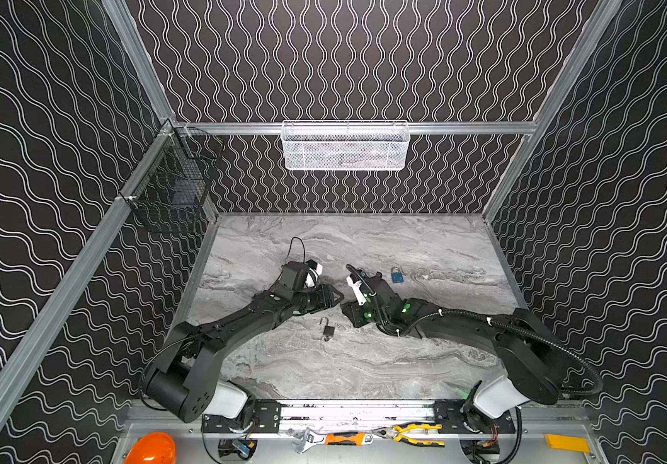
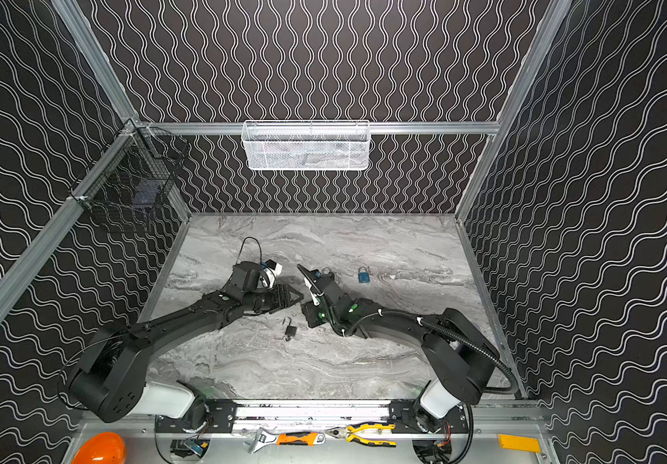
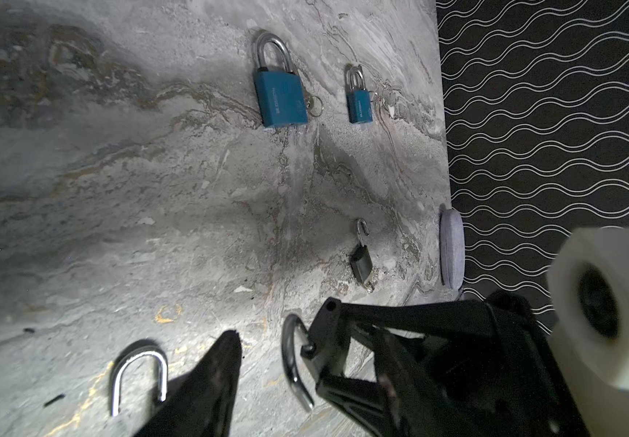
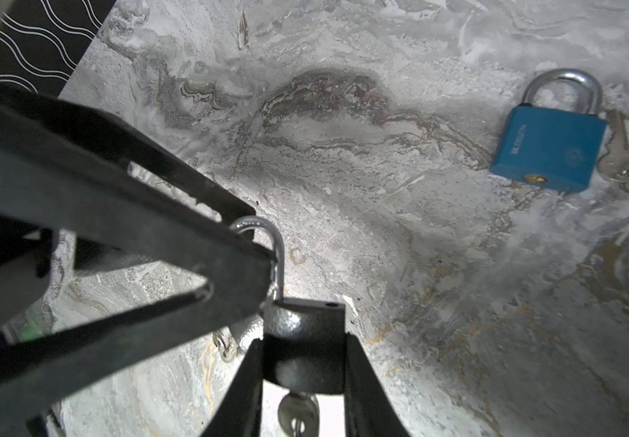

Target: Lock with the key

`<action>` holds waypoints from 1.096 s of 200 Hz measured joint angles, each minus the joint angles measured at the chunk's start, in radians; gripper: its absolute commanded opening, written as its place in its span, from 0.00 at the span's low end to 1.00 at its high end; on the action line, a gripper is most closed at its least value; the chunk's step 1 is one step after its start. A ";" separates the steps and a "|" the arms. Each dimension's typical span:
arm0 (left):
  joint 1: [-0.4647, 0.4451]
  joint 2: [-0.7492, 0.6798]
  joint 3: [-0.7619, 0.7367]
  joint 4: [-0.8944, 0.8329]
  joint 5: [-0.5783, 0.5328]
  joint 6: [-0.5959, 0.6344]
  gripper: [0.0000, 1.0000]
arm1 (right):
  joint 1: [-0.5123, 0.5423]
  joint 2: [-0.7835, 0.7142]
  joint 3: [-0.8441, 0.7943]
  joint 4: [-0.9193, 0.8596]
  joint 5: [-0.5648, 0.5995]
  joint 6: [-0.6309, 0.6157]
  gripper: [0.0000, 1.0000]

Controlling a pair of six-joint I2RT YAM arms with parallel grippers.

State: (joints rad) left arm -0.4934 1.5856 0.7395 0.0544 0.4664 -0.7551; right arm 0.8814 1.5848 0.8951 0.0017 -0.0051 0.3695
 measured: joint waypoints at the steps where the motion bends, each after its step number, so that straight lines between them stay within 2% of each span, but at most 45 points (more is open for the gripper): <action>1: 0.000 0.000 0.000 0.000 0.000 0.000 0.52 | 0.000 0.000 0.000 0.001 0.000 0.000 0.15; 13: 0.000 -0.001 0.004 -0.002 0.000 0.000 0.46 | 0.000 -0.001 -0.003 0.005 -0.002 0.000 0.15; 47: 0.000 0.000 0.021 -0.003 -0.002 0.000 0.45 | 0.000 -0.005 -0.005 0.004 -0.007 0.000 0.15; 110: 0.000 0.017 0.036 -0.004 -0.002 0.001 0.31 | 0.000 -0.014 -0.010 0.005 -0.010 0.001 0.15; 155: 0.000 0.021 0.039 -0.010 0.001 0.003 0.27 | 0.000 -0.019 -0.011 0.005 -0.010 0.001 0.15; 219: 0.000 0.026 0.054 -0.040 -0.014 0.004 0.13 | 0.000 -0.024 -0.011 0.005 -0.006 0.002 0.15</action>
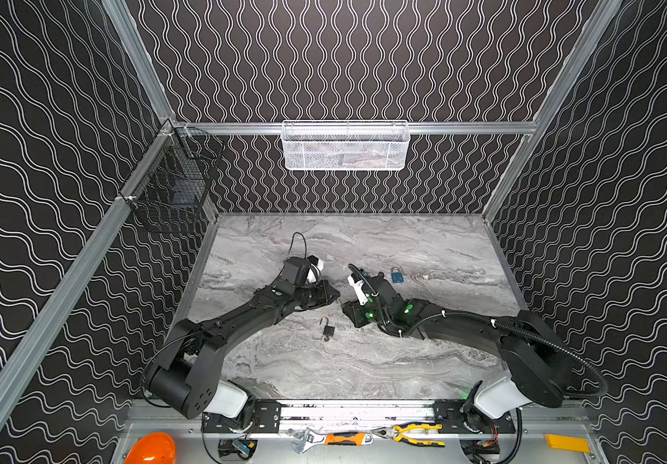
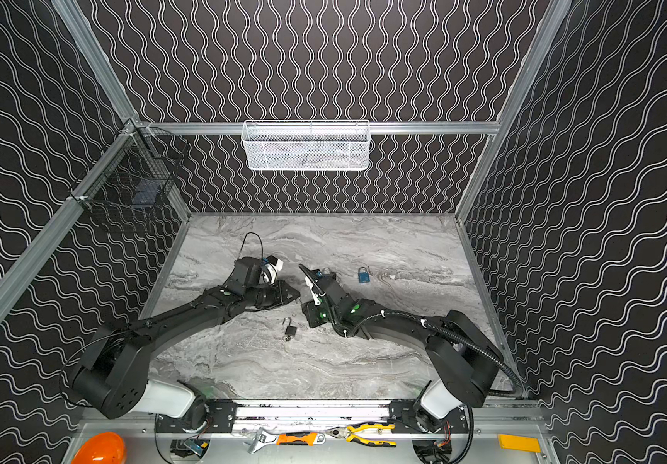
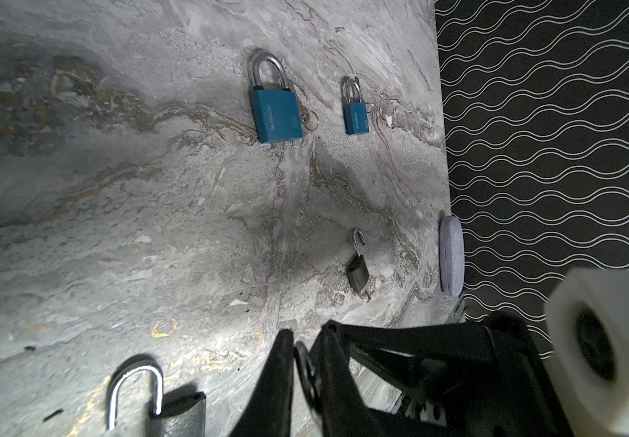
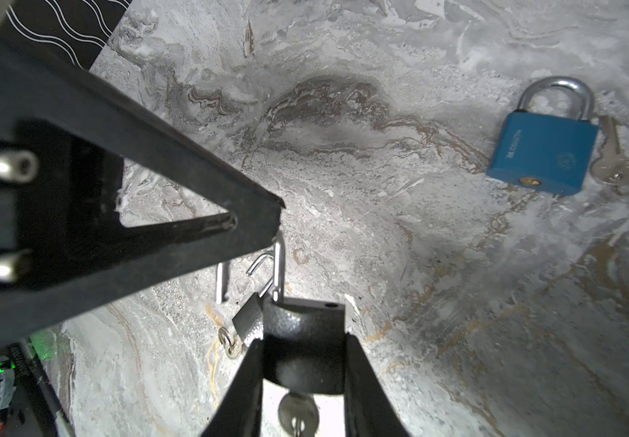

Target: Lock with the key

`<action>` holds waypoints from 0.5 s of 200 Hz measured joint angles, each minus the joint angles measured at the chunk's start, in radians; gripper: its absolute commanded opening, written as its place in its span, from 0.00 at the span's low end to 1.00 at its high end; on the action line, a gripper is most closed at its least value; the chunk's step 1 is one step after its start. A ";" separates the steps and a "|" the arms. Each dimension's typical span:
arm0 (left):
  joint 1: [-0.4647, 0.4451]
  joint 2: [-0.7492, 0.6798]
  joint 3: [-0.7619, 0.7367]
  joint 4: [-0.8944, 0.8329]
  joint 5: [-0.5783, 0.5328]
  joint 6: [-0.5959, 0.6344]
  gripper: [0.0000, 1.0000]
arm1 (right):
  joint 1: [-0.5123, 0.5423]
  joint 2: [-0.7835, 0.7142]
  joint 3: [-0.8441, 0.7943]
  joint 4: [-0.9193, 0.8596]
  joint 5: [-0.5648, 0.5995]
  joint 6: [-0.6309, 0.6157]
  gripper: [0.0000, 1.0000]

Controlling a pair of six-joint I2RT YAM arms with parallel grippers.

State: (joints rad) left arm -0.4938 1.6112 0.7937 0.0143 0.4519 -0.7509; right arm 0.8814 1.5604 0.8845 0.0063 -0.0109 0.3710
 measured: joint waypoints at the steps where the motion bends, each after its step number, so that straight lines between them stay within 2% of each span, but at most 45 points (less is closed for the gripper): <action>1: 0.000 0.000 0.000 0.000 0.000 0.000 0.13 | 0.000 0.000 0.000 0.000 0.000 0.000 0.15; 60: 0.000 0.008 0.012 -0.014 0.001 0.003 0.01 | 0.000 -0.010 -0.005 -0.002 0.010 0.003 0.17; 100: 0.000 0.008 0.014 -0.016 0.004 0.010 0.00 | 0.000 -0.024 -0.011 -0.002 0.014 0.004 0.34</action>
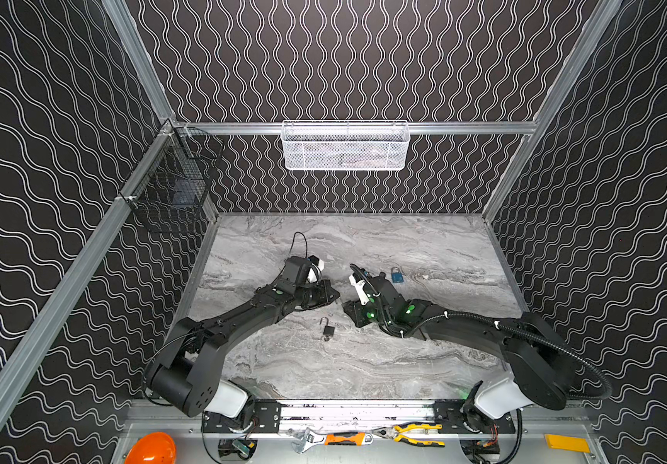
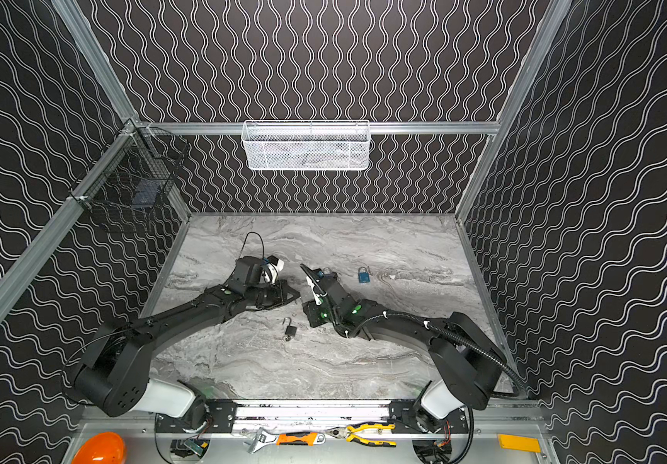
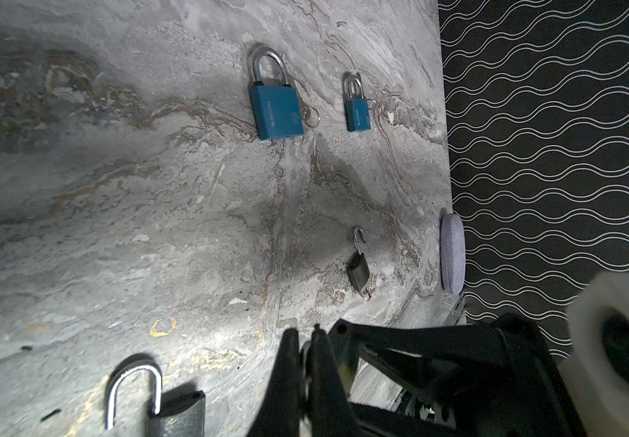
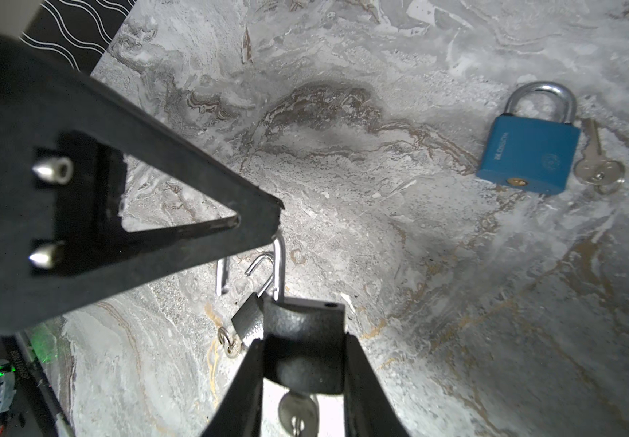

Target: Lock with the key

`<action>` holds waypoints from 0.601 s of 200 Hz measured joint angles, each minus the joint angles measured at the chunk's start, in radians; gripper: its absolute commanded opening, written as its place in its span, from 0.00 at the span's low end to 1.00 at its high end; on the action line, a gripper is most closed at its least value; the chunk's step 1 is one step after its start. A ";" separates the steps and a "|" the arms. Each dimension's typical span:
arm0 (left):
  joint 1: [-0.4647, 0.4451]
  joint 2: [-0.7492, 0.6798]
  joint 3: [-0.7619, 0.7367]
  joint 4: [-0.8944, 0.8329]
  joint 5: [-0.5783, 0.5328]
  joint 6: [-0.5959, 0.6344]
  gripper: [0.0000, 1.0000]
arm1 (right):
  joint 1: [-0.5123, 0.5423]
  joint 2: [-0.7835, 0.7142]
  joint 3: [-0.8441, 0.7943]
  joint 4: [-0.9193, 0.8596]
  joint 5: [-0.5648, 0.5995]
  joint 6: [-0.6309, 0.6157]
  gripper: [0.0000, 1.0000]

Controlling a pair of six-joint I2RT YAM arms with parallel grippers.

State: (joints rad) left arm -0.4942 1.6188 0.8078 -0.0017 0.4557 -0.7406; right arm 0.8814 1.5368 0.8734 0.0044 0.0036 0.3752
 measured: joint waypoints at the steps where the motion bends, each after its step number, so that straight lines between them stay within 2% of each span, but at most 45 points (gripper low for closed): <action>1: 0.000 0.000 0.000 0.000 0.000 0.000 0.00 | 0.000 0.000 0.000 0.000 0.000 0.000 0.34; 19: -0.002 0.000 0.005 0.000 0.003 0.000 0.00 | 0.000 -0.011 -0.005 0.000 0.003 0.005 0.38; 49: -0.002 -0.016 0.005 -0.021 -0.011 0.008 0.00 | 0.000 -0.035 -0.013 0.001 0.003 0.008 0.52; 88: -0.002 -0.047 0.005 -0.019 -0.011 -0.006 0.00 | -0.004 -0.090 -0.040 0.000 0.014 0.034 0.61; 120: -0.002 -0.063 0.005 -0.015 -0.011 -0.027 0.00 | -0.026 -0.175 -0.108 0.008 0.008 0.089 0.62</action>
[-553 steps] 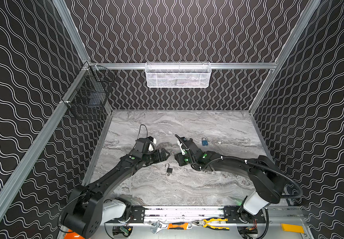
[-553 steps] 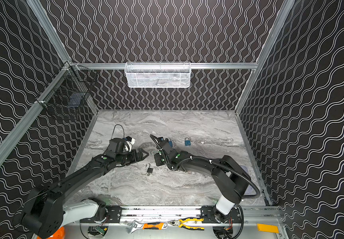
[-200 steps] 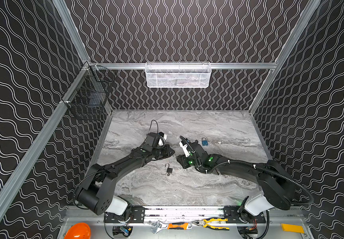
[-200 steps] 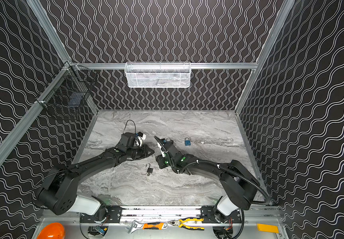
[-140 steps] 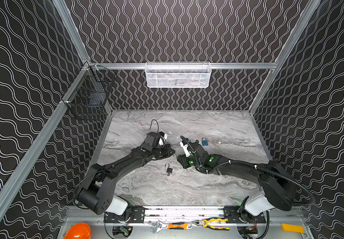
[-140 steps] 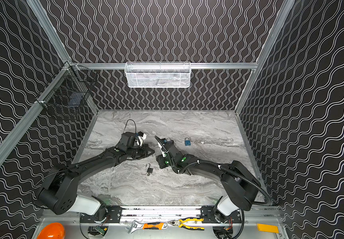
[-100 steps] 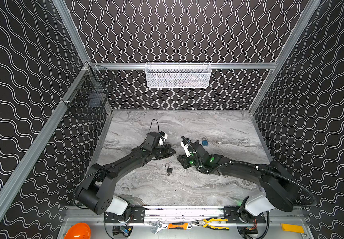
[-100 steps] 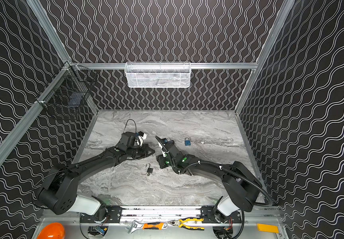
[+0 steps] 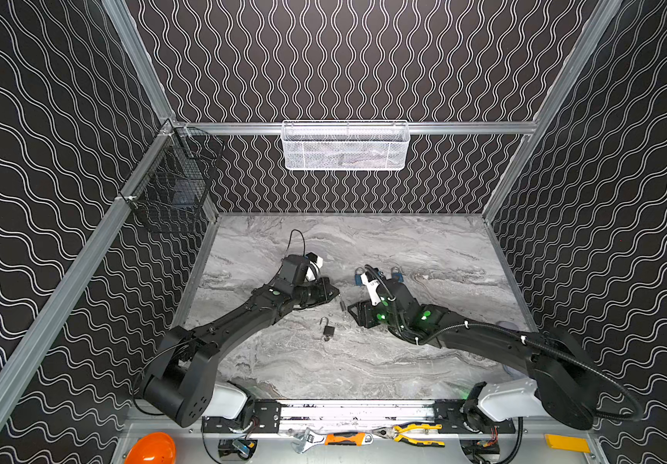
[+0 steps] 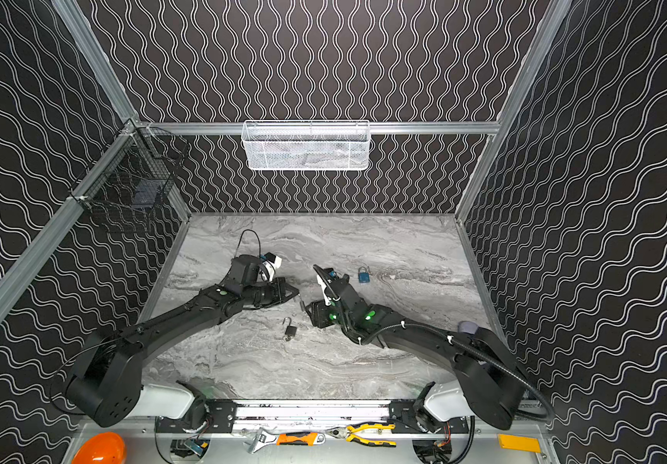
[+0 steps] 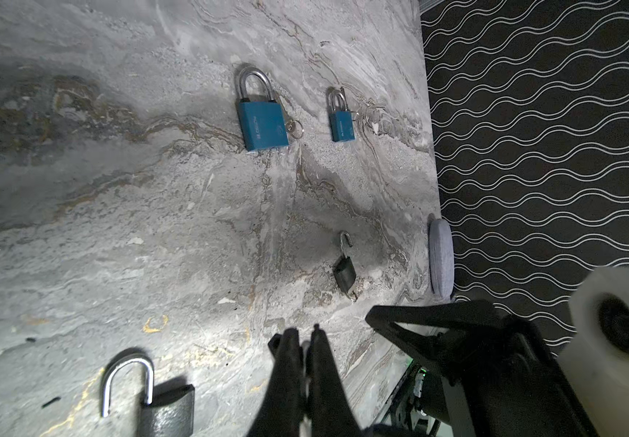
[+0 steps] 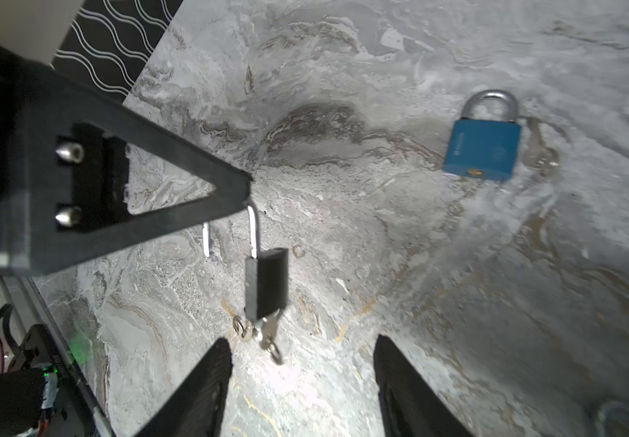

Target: Lock with the key

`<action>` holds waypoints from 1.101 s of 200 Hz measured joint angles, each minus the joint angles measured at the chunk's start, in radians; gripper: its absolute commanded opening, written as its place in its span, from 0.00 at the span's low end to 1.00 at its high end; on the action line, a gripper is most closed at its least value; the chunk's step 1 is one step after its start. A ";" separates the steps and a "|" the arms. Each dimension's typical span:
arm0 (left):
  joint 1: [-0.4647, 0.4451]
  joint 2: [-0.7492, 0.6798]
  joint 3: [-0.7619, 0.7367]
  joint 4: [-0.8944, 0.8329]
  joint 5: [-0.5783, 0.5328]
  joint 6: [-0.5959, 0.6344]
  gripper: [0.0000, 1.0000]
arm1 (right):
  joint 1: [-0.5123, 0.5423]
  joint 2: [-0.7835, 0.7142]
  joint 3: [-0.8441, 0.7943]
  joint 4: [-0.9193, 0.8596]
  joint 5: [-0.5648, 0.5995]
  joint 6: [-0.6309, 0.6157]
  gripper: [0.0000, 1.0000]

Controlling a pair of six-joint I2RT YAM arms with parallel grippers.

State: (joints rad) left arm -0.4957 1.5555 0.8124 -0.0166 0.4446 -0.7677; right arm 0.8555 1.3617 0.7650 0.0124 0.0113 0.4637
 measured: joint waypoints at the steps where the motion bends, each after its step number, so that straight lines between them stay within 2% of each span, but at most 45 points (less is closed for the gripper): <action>1: 0.000 -0.001 0.000 0.000 0.000 -0.001 0.00 | 0.000 -0.002 -0.002 0.000 -0.001 0.000 0.62; 65: -0.012 -0.044 -0.056 0.110 -0.004 -0.071 0.00 | -0.065 -0.183 -0.140 0.077 -0.142 0.164 0.60; 110: -0.038 -0.103 -0.118 0.179 -0.032 -0.119 0.00 | -0.130 -0.238 -0.210 0.143 -0.274 0.304 0.57; 157: -0.056 -0.129 -0.154 0.254 -0.053 -0.145 0.00 | -0.170 -0.248 -0.287 0.283 -0.415 0.460 0.54; 220: -0.079 -0.133 -0.175 0.339 -0.075 -0.175 0.00 | -0.185 -0.155 -0.370 0.571 -0.557 0.695 0.51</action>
State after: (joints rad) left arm -0.5747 1.4227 0.6373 0.3222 0.3695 -0.9432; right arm 0.6704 1.2068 0.3950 0.5838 -0.5457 1.1587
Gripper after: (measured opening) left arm 0.068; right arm 0.515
